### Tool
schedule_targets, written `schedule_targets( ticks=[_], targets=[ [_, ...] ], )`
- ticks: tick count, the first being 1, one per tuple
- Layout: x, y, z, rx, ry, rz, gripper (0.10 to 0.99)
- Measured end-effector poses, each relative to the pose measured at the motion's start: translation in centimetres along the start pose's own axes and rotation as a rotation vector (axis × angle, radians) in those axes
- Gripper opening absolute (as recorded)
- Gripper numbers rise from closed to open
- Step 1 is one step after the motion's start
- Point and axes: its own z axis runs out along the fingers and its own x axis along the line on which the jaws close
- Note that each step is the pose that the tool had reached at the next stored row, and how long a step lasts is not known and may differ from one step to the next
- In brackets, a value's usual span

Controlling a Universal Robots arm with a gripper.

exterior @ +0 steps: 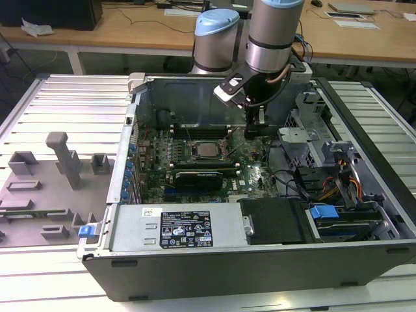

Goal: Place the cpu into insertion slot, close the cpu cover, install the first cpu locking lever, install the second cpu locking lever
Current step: 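Close the cpu cover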

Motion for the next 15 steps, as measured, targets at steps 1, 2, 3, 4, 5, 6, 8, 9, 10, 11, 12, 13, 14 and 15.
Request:
schedule_targets(
  ticks=[1,2,3,4,5,6,8,9,10,11,12,13,14,15],
  targets=[
    [0.00,0.00,0.00,0.000,-0.0002,0.000,0.106],
    [0.00,0.00,0.00,0.000,-0.0001,0.000,0.106],
    [0.00,0.00,0.03,0.006,0.0002,0.000,0.106],
    [0.00,0.00,0.04,0.021,-0.0002,0.000,0.106],
    [0.00,0.01,0.05,0.036,-0.0007,0.001,0.106],
    [0.00,0.03,0.07,0.065,-0.0014,0.001,0.106],
    [0.00,0.07,0.10,0.100,-0.0022,0.002,0.106],
    [0.00,0.09,0.12,0.123,-0.0026,0.002,0.106],
    [0.00,0.10,0.13,0.142,-0.0031,0.003,0.106],
    [0.00,0.10,0.13,0.151,-0.0033,0.003,0.106],
    [0.00,0.10,0.13,0.151,-0.0034,0.003,0.106],
    [0.00,0.11,0.13,0.151,-0.0033,0.003,0.106],
    [0.00,0.10,0.13,0.151,-0.0033,0.003,0.106],
    [0.00,0.06,0.14,0.151,-0.0031,0.003,0.106]
  ],
)
